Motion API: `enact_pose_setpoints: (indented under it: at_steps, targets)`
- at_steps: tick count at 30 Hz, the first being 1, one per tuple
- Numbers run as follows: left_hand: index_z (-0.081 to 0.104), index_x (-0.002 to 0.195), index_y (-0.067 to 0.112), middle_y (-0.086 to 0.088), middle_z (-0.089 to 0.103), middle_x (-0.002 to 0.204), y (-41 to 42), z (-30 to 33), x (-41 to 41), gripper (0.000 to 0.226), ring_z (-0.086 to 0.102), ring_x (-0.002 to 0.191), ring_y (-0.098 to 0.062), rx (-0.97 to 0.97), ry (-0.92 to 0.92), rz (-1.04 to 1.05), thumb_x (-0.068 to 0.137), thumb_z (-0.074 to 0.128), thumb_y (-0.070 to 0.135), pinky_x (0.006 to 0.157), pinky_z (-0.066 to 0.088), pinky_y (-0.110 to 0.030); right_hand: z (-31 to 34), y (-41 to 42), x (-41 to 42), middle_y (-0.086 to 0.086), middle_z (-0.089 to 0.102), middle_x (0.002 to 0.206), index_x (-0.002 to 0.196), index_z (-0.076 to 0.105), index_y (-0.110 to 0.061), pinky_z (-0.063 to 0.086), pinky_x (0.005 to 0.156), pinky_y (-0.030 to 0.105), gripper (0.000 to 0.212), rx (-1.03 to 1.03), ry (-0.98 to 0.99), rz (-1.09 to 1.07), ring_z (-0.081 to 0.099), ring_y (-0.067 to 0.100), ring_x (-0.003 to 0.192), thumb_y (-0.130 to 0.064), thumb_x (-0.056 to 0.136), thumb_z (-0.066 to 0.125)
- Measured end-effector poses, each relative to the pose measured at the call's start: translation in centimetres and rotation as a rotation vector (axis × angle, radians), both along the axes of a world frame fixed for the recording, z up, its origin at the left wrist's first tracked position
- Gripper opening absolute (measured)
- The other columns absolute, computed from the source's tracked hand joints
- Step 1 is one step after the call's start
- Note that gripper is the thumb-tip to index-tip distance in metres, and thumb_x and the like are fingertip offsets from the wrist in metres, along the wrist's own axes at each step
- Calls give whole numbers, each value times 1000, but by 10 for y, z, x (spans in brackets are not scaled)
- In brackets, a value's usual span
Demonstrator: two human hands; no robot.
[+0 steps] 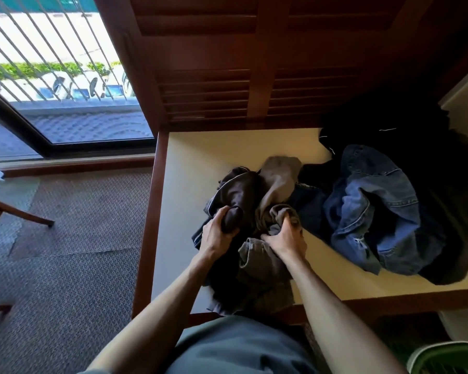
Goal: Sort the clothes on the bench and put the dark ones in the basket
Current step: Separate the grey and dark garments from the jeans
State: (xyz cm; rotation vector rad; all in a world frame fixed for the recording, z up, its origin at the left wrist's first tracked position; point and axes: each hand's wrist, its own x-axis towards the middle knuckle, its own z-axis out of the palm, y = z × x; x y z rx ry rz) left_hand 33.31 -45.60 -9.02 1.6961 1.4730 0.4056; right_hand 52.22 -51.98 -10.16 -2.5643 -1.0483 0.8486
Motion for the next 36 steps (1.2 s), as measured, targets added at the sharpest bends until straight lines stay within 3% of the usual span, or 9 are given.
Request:
enact_pose_setpoints:
  at_steps: [3, 8, 12, 16, 21, 25, 29, 32, 36]
  targets:
    - [49, 138, 41, -5, 67, 128, -6, 3, -1, 70, 61, 120, -30, -51, -76, -18, 75, 81, 37, 104, 48, -40, 5, -13, 2, 7, 61, 131, 136, 48, -22, 47, 94, 37, 78, 146, 202, -147, 58, 33, 121, -43, 70, 84]
    - [56, 127, 42, 8, 69, 116, -31, 22, 4, 59, 65, 108, -13, -47, -262, -39, 76, 84, 39, 95, 55, -41, 22, -57, -3, -1, 70, 101, 115, 67, -13, 53, 89, 31, 46, 422, 364, -348, 69, 25, 103, -19, 73, 85]
    - [59, 126, 35, 4, 70, 114, -51, 57, 26, 56, 68, 106, -16, -85, -430, -95, 76, 86, 34, 91, 57, -49, 50, -97, 10, -2, 76, 102, 115, 68, -15, 57, 92, 37, 44, 617, 405, -425, 72, 12, 97, -16, 73, 81]
    - [58, 116, 22, 3, 70, 108, -79, 101, 55, 49, 70, 102, -14, -82, -547, -158, 77, 86, 15, 88, 59, -38, 89, -143, 32, -11, 72, 105, 118, 65, -15, 53, 86, 13, 45, 785, 367, -438, 67, -6, 98, -1, 78, 79]
    - [56, 113, 10, 1, 70, 107, -125, 145, 102, 46, 70, 98, -9, -89, -619, -301, 77, 84, 2, 79, 57, -23, 111, -213, 68, -2, 73, 115, 122, 65, -14, 54, 94, 27, 51, 932, 317, -523, 68, 9, 109, -1, 76, 83]
    - [55, 122, 12, 4, 67, 117, -175, 164, 153, 53, 67, 107, -4, -81, -662, -413, 78, 84, 4, 87, 56, -21, 131, -275, 103, -13, 69, 112, 115, 63, -25, 49, 89, 13, 49, 983, 245, -563, 64, -10, 102, -3, 76, 83]
    - [53, 127, 16, 11, 65, 120, -244, 175, 209, 57, 64, 111, 1, -73, -699, -542, 80, 83, 6, 88, 53, -16, 146, -358, 140, -1, 68, 126, 127, 62, -21, 50, 102, 38, 56, 1024, 168, -654, 64, 13, 119, -19, 77, 86]
    - [49, 136, 23, 11, 62, 128, -291, 179, 253, 65, 62, 114, 2, -98, -695, -652, 81, 84, 17, 90, 55, -20, 155, -425, 163, -1, 68, 122, 128, 61, -16, 52, 102, 38, 56, 1042, 90, -761, 65, 4, 113, -11, 77, 83]
    - [49, 135, 18, 6, 62, 127, -348, 176, 304, 61, 63, 112, 0, -88, -704, -788, 83, 82, 16, 88, 57, -22, 153, -510, 190, 6, 67, 126, 130, 59, -6, 52, 99, 32, 62, 1051, 0, -882, 66, 8, 112, -15, 75, 86]
